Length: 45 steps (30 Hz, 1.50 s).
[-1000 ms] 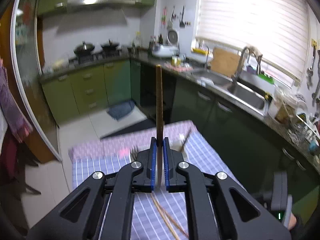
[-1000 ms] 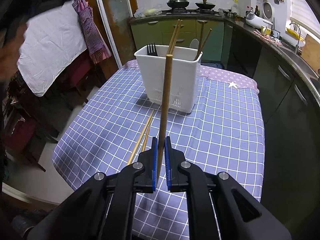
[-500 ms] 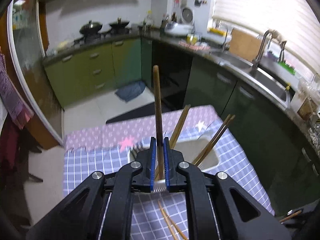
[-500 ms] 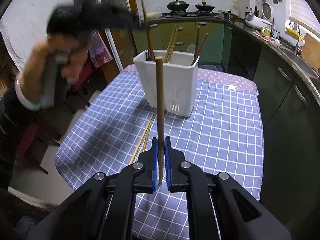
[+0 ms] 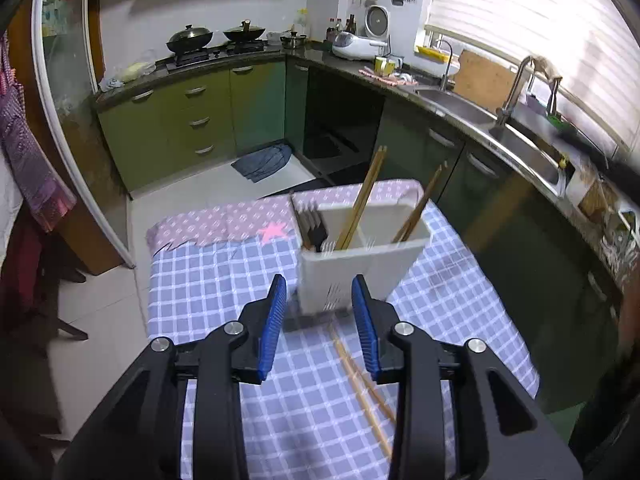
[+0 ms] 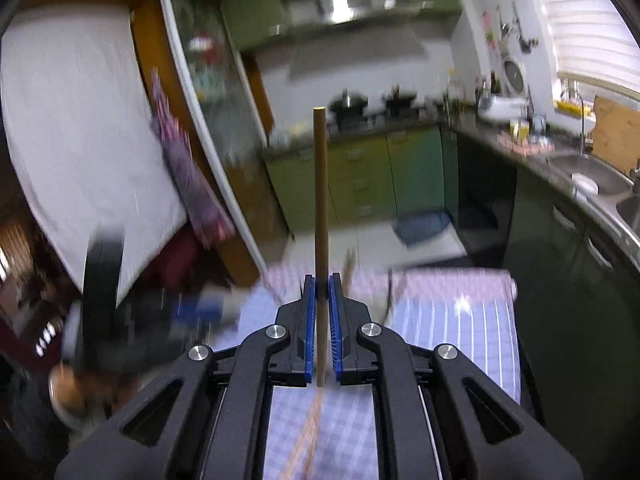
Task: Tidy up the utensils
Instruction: 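Carry both chopsticks over the caddy and release them inside, then lower the left tool to the chopsticks and grasp one chopstick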
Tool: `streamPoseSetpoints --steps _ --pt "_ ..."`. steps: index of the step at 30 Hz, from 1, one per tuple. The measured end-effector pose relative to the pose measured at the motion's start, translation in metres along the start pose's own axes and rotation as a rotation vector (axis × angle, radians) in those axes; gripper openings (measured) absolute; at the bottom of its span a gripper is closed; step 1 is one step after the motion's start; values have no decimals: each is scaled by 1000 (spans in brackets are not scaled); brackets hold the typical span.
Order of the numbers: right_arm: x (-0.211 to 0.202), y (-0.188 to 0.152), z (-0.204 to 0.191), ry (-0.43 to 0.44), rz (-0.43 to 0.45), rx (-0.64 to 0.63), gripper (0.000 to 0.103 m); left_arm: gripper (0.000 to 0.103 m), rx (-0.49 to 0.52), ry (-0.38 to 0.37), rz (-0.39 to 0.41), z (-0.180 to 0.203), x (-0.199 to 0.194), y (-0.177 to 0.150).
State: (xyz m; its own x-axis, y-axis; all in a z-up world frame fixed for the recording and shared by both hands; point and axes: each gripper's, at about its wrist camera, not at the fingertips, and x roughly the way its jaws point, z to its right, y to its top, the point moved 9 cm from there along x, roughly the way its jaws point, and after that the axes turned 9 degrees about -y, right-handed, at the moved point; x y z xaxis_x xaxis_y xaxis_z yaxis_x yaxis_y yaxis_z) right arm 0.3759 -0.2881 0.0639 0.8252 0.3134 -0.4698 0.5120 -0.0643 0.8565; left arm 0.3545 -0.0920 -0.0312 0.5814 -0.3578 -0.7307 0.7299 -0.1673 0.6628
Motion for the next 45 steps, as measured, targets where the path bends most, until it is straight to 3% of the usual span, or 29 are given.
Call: streamPoseSetpoints --steps 2,4,9,14,16,20,23,25,31,36,45 --pt "11 18 3 -28 26 10 8 33 12 8 -11 -2 -7 -12" --pt "32 21 5 -60 -4 9 8 33 10 4 -33 -3 -10 -26" --pt "97 -21 10 -138 -174 -30 8 33 7 -9 -107 -9 -5 -56" --pt "130 -59 6 -157 -278 -88 8 33 -5 -15 -171 -8 12 -72" --pt "127 -61 3 -156 -273 -95 17 33 -15 -27 -208 -6 22 -81" --pt "86 -52 1 -135 -193 -100 18 33 -36 -47 -285 4 43 -94" --pt "51 -64 0 -115 -180 -139 22 33 -66 -67 -379 12 69 -115" --pt "40 -85 3 -111 -216 -169 30 33 -95 -79 -439 18 86 -128" --pt "38 -177 20 -116 -383 -220 30 33 -179 -78 -572 33 134 -153" --pt "43 -223 48 -112 -461 -180 31 30 -208 2 -593 28 155 -154" --pt "49 -245 61 -85 -500 -143 31 25 -244 54 -618 26 180 -155"
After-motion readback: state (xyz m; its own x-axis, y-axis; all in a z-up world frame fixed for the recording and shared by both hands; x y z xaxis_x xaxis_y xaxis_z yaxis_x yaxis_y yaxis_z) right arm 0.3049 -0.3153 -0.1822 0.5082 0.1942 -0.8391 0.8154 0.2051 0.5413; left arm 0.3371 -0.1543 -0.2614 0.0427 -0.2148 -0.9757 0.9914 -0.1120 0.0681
